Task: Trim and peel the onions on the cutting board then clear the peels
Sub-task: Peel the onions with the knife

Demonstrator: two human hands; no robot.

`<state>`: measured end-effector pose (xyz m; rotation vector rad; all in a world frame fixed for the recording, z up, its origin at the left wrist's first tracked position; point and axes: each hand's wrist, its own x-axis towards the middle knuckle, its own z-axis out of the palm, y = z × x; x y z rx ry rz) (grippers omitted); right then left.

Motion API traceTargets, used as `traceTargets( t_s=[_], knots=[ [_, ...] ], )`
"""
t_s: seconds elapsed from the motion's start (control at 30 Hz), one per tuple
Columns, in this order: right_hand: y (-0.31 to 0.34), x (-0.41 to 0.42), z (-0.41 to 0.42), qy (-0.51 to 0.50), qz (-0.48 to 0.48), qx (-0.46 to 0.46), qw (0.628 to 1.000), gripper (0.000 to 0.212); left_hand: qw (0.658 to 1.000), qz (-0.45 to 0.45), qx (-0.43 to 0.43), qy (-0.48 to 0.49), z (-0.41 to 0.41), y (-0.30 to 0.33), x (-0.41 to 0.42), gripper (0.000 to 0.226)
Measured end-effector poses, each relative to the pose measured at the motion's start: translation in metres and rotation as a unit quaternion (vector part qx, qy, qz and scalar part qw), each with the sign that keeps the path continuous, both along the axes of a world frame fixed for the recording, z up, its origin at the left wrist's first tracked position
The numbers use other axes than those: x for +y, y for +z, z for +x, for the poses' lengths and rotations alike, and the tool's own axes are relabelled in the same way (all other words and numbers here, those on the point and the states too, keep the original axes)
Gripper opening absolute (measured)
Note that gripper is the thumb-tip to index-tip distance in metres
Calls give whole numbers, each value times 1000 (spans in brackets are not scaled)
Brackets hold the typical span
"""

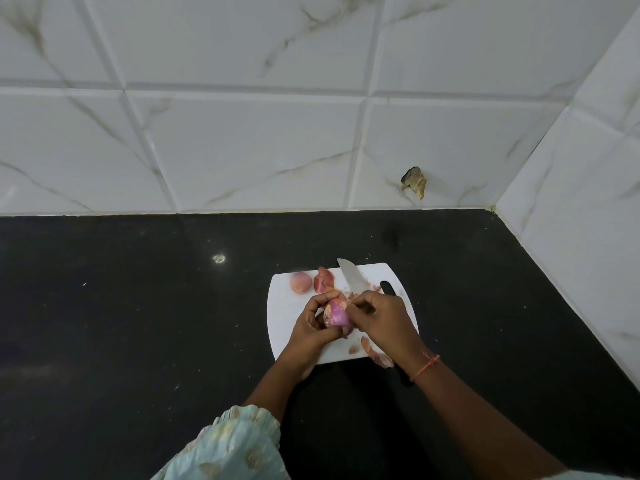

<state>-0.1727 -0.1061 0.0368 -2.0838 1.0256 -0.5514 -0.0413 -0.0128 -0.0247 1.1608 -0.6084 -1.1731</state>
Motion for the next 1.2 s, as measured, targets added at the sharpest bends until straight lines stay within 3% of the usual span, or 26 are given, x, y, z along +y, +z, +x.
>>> traceTargets(
  t_s=[0.1, 0.37, 0.63, 0.77, 0.97, 1.1, 1.2],
  knots=[
    [0, 4, 3, -22, 1, 3, 1000, 16, 1000, 8, -14, -7, -1, -3, -1, 66],
    [1, 9, 1, -13, -11, -7, 1000, 6, 1000, -2, -10, 4, 0, -3, -1, 65],
    [0, 16, 7, 30, -121, 108, 986, 7, 1000, 3, -9, 17, -1, -4, -2, 63],
    [2, 9, 8, 37, -100, 125, 986, 8, 1000, 11, -13, 15, -1, -3, -2, 64],
    [0, 1, 1, -30, -19, 58, 998, 17, 999, 1, 23, 23, 0, -2, 1, 65],
    [-5, -6, -10, -74, -42, 39, 996, 23, 998, 13, 57, 20, 1, -1, 0, 68],
    [-6, -9, -6, -46, -66, 8, 997, 14, 996, 19, 88, 29, 2, -1, -3, 58]
  ],
)
